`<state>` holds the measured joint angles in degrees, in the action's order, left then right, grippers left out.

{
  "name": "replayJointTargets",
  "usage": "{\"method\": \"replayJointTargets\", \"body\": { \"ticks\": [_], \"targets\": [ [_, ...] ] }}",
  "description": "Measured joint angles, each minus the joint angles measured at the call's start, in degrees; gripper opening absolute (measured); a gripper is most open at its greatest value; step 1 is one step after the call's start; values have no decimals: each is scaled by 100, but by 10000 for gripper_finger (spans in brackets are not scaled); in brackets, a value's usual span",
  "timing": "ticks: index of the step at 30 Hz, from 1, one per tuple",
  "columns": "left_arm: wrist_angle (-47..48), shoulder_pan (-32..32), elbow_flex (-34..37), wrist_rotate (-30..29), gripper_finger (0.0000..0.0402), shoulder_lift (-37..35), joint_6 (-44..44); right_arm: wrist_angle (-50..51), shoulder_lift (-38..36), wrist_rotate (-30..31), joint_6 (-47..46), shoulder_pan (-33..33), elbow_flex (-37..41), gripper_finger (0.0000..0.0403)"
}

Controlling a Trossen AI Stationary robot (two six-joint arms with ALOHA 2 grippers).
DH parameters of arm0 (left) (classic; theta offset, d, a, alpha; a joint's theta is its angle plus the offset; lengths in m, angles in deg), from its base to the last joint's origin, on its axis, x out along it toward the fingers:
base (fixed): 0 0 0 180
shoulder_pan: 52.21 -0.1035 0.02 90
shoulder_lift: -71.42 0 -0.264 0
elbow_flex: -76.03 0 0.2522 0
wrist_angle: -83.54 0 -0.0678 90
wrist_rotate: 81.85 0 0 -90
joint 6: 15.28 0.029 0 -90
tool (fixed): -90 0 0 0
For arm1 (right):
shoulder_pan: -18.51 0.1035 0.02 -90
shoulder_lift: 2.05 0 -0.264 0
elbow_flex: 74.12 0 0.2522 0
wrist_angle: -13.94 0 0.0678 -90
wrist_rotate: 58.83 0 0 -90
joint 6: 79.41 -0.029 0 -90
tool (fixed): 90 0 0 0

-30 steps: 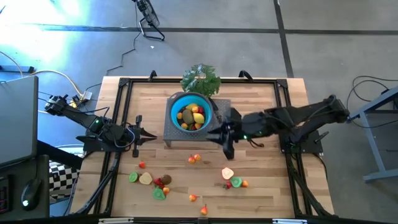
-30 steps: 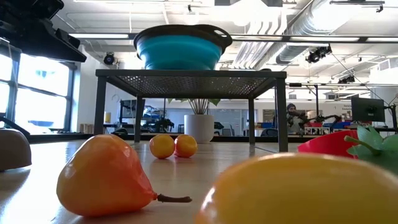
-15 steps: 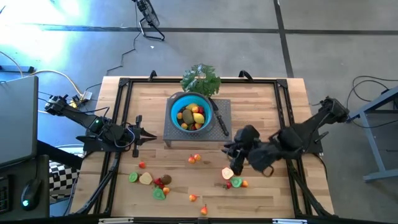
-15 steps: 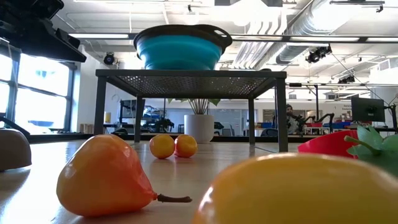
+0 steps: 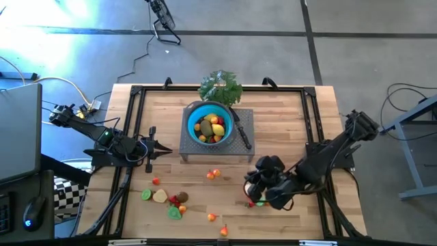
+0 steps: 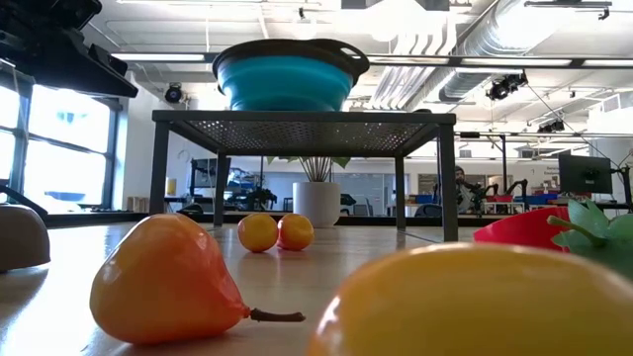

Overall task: Pick & Place Fruit
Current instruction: Put the apple into the blue strainer bowl on the shelf

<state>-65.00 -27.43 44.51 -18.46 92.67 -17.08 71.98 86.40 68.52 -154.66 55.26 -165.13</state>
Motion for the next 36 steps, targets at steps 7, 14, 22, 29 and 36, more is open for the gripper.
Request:
{"method": "replayJointTargets", "body": {
  "ticks": [7,14,22,29,36],
  "targets": [
    [0,0,0,2,22,0,0,7,185,-773,-445,1,53,82],
    [2,0,0,0,22,0,0,10,194,-927,-608,0,48,82],
    [5,0,0,2,22,0,0,13,194,-913,-598,0,48,82],
    [7,0,0,2,22,0,0,2,194,-1554,-626,0,46,82],
    [9,0,0,1,22,0,0,9,198,-1578,-939,-5,44,82]
  ]
}}
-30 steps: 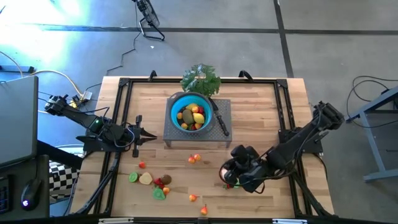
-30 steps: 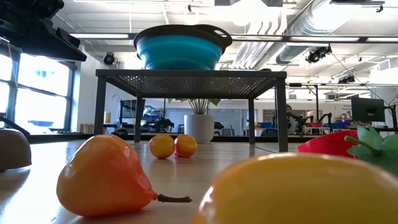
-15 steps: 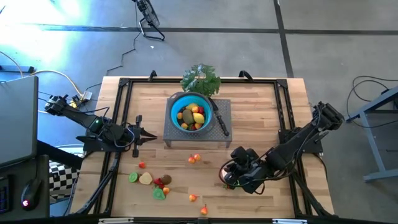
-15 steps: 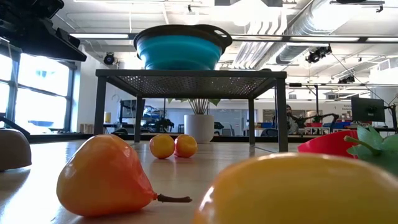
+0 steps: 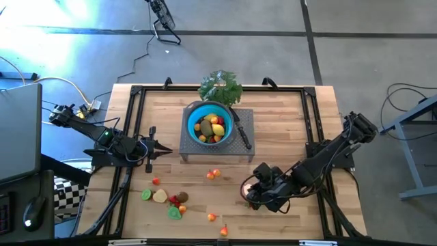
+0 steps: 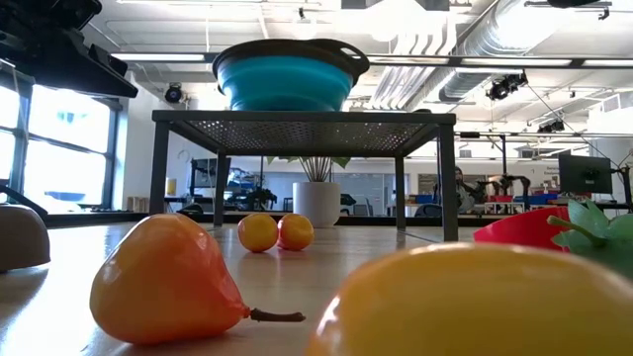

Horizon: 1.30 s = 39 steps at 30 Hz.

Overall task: Pick & Place Fruit
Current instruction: Put the apple into the blue strainer bowl on the shelf

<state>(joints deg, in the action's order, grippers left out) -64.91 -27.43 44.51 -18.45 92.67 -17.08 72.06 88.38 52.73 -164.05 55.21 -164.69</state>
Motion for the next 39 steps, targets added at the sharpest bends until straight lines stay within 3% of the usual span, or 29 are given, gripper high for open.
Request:
{"method": "replayJointTargets", "body": {
  "ticks": [7,23,28,34,39],
  "targets": [
    [-2,0,0,1,22,0,0,71,271,-383,-115,-161,-7,105],
    [45,0,0,1,22,0,0,164,957,-1750,-699,-399,-3,315],
    [44,0,0,1,22,0,0,186,953,-1439,-640,-399,0,345],
    [45,0,0,1,22,0,0,228,1111,-907,-301,-399,-2,346],
    [50,0,0,1,22,-2,0,318,1458,-846,-141,-408,-2,345]
  ]
}}
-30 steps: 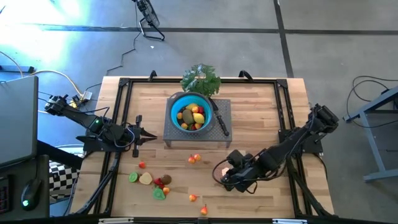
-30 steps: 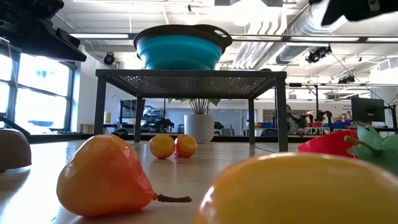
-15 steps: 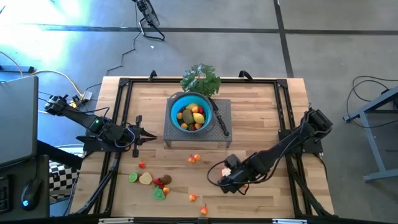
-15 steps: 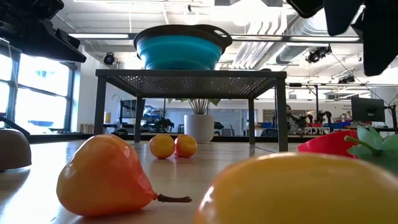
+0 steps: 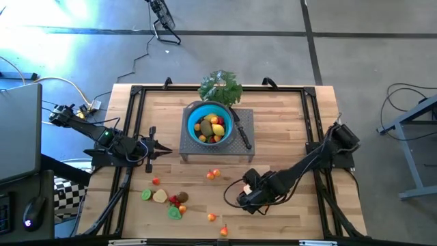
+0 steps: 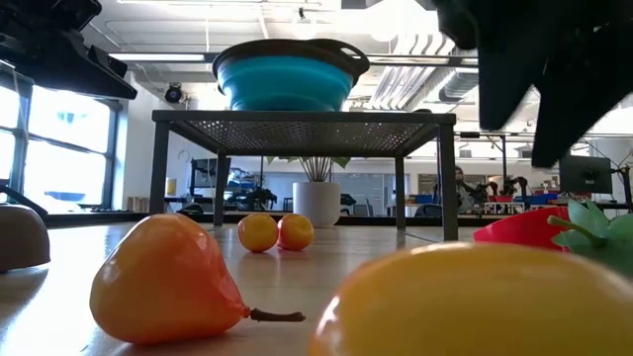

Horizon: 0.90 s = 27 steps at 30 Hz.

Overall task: Pick & Place Fruit
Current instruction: Put the apple into the blue strainer bowl on the shelf

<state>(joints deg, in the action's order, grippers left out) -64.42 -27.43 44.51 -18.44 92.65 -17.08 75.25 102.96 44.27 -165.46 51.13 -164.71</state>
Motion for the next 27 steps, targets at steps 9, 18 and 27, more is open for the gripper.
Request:
{"method": "replayJointTargets", "body": {
  "ticks": [9,18,27],
  "targets": [
    [17,0,0,0,22,2,-1,-73,554,-13,40,-3,0,345],
    [33,0,0,2,22,2,-1,-149,809,38,38,-3,2,345],
    [25,0,0,2,22,1,-151,-140,803,49,-209,-3,2,345]
  ]
}}
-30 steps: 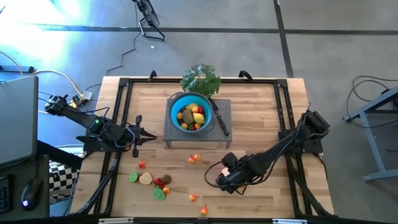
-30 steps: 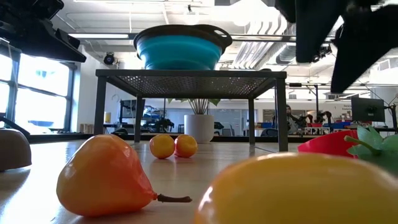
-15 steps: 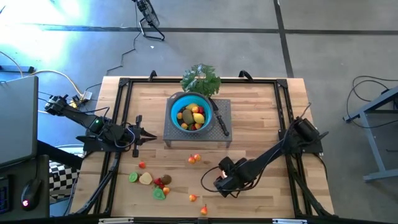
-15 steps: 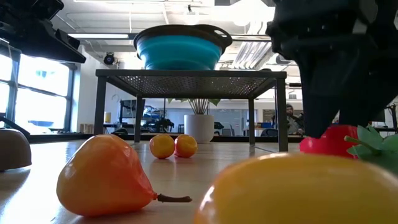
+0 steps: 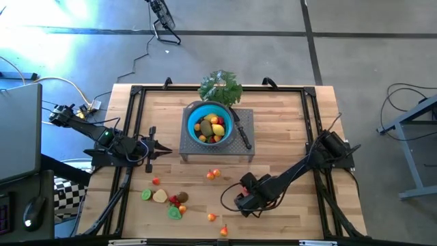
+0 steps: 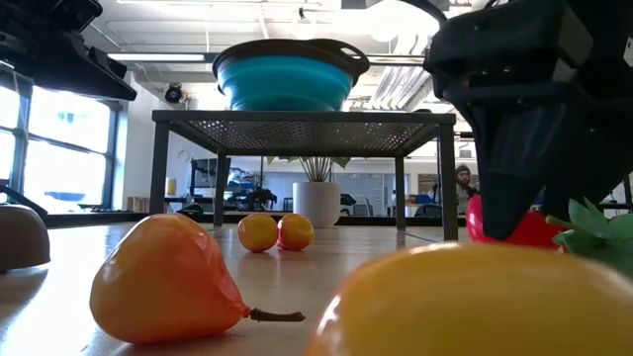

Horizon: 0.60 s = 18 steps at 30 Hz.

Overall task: Pick & Place Fruit
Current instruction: Put the apple into the blue strainer bowl on the shelf

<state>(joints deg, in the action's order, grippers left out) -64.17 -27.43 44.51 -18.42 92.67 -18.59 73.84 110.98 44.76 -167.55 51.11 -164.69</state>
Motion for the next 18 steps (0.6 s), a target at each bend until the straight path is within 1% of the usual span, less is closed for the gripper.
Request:
{"method": "replayJointTargets", "body": {
  "ticks": [2,6,8,11,18],
  "targets": [
    [-40,0,0,0,22,1,0,-1,0,107,-27,0,0,345],
    [-146,0,0,0,22,-1,0,34,0,616,-32,2,0,345],
    [-172,0,0,0,22,-1,-2,61,0,730,-30,-13,0,345],
    [-164,0,0,0,22,1,-32,235,0,701,-24,-48,0,345],
    [-153,0,0,0,22,1,-596,449,-2,536,-52,-48,0,345]
  ]
}}
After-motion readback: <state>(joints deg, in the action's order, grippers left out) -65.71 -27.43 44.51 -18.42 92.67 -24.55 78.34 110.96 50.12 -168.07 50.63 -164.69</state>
